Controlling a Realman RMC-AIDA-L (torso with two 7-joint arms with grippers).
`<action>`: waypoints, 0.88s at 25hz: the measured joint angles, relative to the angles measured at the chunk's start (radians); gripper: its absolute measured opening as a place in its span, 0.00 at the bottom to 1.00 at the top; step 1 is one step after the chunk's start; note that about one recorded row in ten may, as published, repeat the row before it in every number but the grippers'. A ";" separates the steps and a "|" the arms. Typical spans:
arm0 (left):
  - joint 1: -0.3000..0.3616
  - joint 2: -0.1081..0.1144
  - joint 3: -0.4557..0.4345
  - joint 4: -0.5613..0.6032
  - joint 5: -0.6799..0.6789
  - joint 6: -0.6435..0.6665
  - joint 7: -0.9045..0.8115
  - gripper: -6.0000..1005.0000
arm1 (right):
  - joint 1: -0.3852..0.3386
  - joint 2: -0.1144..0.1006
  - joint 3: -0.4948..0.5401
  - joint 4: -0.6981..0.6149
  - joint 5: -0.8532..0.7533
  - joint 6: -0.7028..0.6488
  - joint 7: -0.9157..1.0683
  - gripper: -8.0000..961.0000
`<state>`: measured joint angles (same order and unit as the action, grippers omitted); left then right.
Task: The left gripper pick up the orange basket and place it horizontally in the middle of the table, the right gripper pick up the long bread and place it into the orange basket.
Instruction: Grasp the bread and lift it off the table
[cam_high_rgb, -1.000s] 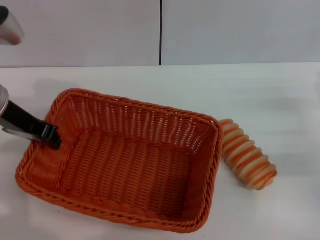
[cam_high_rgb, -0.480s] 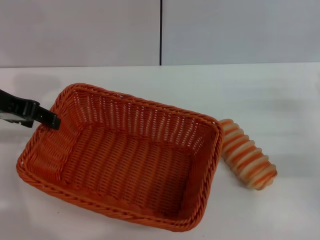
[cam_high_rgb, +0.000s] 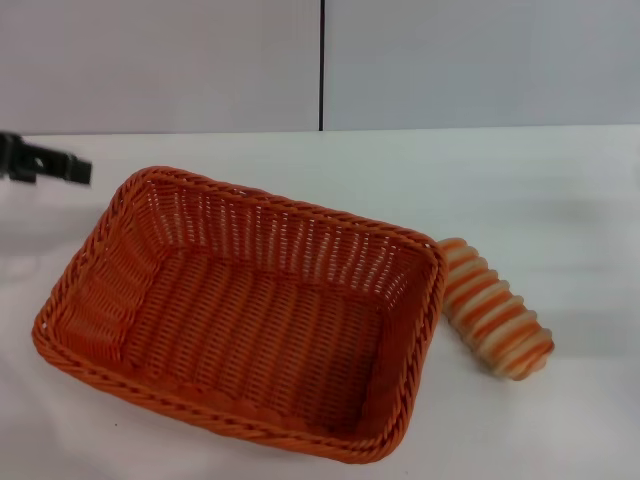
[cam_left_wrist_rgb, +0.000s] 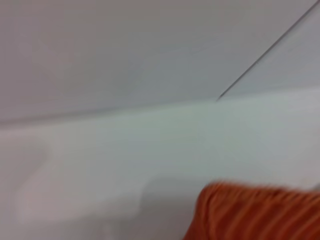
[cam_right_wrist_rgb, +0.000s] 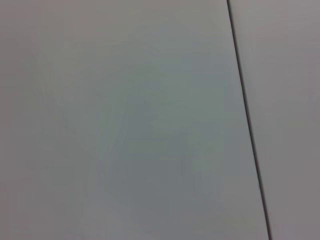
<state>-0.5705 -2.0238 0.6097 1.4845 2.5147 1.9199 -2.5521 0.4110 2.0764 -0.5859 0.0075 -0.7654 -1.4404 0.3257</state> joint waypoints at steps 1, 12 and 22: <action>0.008 0.006 -0.029 0.000 -0.043 0.001 0.026 0.81 | -0.001 -0.001 0.000 -0.001 0.000 0.000 0.009 0.62; 0.232 -0.042 -0.257 -0.028 -0.610 -0.173 0.522 0.81 | -0.138 -0.001 -0.002 -0.427 -0.355 0.073 0.445 0.62; 0.354 -0.041 -0.251 -0.418 -0.896 -0.234 0.951 0.81 | -0.160 -0.005 0.013 -1.190 -1.165 0.051 1.477 0.62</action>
<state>-0.2163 -2.0647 0.3591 1.0666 1.6186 1.6863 -1.6011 0.2509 2.0715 -0.5726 -1.1821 -1.9307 -1.3891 1.8029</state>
